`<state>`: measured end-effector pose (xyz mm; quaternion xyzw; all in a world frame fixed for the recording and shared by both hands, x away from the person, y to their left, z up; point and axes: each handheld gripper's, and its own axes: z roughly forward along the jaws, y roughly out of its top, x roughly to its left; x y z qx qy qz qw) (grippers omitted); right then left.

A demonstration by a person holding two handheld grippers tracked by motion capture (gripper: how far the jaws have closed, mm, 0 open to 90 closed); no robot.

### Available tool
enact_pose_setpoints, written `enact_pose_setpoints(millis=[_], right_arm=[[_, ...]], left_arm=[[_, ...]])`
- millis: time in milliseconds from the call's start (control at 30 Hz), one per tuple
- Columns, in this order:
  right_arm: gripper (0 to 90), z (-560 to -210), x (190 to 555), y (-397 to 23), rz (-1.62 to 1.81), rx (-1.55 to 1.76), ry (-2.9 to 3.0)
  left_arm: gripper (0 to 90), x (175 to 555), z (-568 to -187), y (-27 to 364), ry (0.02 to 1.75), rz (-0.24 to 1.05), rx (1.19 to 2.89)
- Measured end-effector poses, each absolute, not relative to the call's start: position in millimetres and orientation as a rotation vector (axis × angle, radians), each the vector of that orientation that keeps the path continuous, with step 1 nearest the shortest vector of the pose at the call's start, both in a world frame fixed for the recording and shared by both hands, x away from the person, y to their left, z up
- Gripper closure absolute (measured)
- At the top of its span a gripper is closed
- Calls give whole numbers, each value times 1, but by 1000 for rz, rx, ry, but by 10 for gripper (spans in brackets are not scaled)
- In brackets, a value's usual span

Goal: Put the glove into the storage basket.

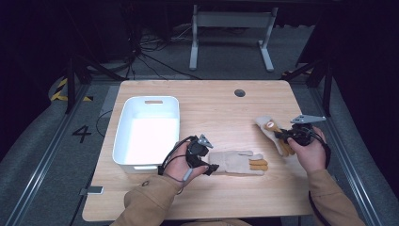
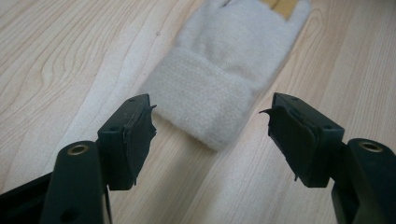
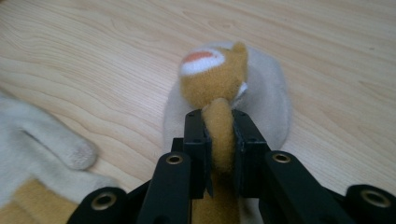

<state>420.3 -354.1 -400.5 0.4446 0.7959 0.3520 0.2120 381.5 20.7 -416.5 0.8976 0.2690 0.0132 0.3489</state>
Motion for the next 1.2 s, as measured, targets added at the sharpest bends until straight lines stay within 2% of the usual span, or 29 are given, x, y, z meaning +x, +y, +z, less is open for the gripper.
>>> enact_pose_setpoints(millis=[600,1200], right_arm=[[786,-367,394,-331,1078,1028,2337],[785,-368,382,-290,1134,772,2549]], left_arm=[[317,386,-406,28,702,59,2297],[319,388,-400,36,724,76,2279]])
